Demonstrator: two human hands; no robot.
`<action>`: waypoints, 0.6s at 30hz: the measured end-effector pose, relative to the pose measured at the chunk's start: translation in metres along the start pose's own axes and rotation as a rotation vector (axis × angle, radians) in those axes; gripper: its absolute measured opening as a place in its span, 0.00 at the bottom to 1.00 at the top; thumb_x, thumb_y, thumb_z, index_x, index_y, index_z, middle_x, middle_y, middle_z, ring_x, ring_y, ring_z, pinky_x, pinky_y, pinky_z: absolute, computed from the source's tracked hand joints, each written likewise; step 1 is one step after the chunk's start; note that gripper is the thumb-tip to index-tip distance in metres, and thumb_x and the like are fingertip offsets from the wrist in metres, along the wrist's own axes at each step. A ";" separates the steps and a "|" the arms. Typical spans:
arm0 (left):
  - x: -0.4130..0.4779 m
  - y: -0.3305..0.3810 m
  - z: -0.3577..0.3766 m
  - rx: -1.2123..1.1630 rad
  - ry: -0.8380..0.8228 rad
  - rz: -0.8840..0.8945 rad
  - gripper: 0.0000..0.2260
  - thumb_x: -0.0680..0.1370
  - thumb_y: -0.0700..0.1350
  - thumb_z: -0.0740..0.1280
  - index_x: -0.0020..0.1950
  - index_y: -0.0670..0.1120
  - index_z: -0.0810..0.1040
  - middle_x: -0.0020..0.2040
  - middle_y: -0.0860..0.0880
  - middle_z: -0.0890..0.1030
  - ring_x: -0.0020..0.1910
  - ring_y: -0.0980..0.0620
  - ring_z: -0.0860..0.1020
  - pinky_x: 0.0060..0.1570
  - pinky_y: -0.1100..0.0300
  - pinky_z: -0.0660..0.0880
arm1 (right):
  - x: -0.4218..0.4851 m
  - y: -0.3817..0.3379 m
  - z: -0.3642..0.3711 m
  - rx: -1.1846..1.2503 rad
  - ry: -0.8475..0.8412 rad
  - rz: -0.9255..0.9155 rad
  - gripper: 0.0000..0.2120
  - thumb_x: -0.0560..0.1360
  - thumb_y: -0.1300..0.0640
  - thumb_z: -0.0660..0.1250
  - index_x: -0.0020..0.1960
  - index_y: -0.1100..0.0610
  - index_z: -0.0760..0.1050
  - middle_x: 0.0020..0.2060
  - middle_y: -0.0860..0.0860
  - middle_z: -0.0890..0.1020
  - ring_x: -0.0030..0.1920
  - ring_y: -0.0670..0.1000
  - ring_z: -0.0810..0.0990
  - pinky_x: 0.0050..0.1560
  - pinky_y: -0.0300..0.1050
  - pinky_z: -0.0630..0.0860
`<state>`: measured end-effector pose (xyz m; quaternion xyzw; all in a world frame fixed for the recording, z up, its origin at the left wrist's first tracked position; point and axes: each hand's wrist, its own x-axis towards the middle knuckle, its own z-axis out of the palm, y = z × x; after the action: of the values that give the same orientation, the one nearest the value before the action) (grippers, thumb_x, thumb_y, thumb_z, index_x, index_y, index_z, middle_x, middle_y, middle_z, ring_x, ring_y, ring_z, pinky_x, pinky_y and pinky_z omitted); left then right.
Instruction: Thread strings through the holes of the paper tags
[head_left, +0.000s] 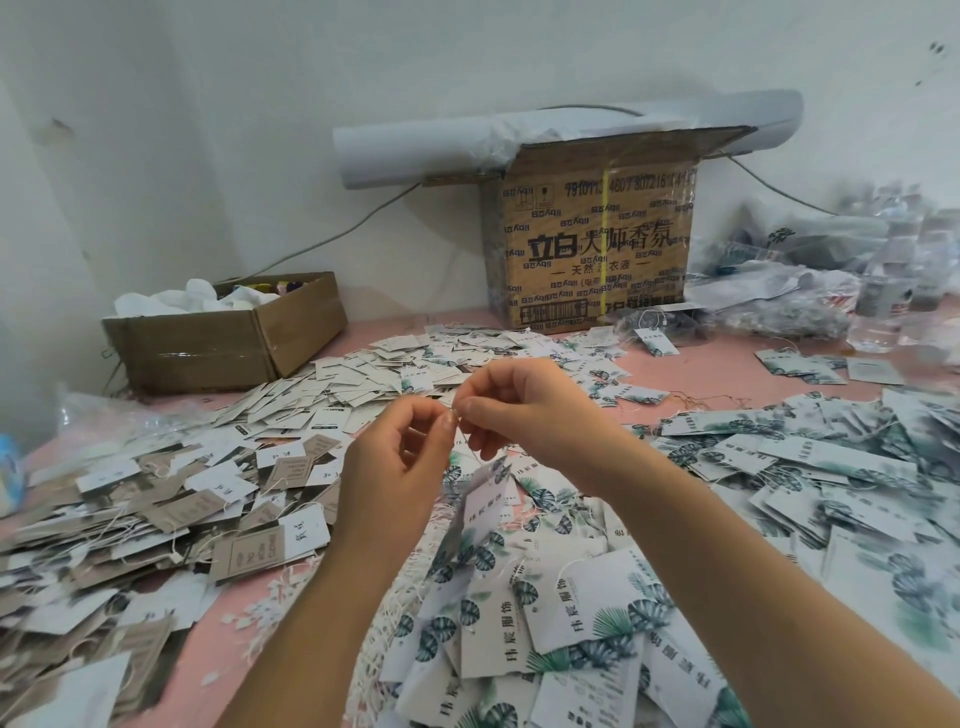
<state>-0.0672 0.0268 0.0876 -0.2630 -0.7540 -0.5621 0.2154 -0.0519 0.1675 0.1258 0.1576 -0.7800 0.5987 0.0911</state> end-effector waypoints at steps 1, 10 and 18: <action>0.000 0.000 0.000 0.001 -0.002 0.000 0.07 0.78 0.43 0.64 0.40 0.52 0.75 0.34 0.58 0.79 0.32 0.56 0.76 0.35 0.60 0.75 | 0.000 0.000 0.000 -0.003 -0.003 0.000 0.07 0.75 0.67 0.64 0.40 0.60 0.76 0.30 0.51 0.78 0.28 0.44 0.77 0.32 0.36 0.76; 0.000 0.000 0.000 0.002 0.004 0.007 0.07 0.77 0.44 0.64 0.40 0.53 0.75 0.35 0.60 0.78 0.33 0.58 0.76 0.35 0.62 0.75 | -0.001 -0.002 -0.001 0.027 -0.008 0.002 0.06 0.76 0.67 0.64 0.41 0.61 0.76 0.30 0.52 0.78 0.29 0.46 0.77 0.32 0.37 0.75; 0.002 -0.001 -0.002 0.011 -0.022 0.002 0.06 0.76 0.45 0.66 0.40 0.53 0.76 0.34 0.61 0.79 0.33 0.58 0.75 0.36 0.60 0.75 | -0.002 0.000 -0.002 0.019 -0.024 0.003 0.06 0.75 0.67 0.65 0.40 0.60 0.77 0.30 0.52 0.78 0.30 0.47 0.76 0.32 0.37 0.75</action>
<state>-0.0690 0.0247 0.0885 -0.2689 -0.7591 -0.5548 0.2089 -0.0507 0.1692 0.1254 0.1645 -0.7757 0.6041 0.0792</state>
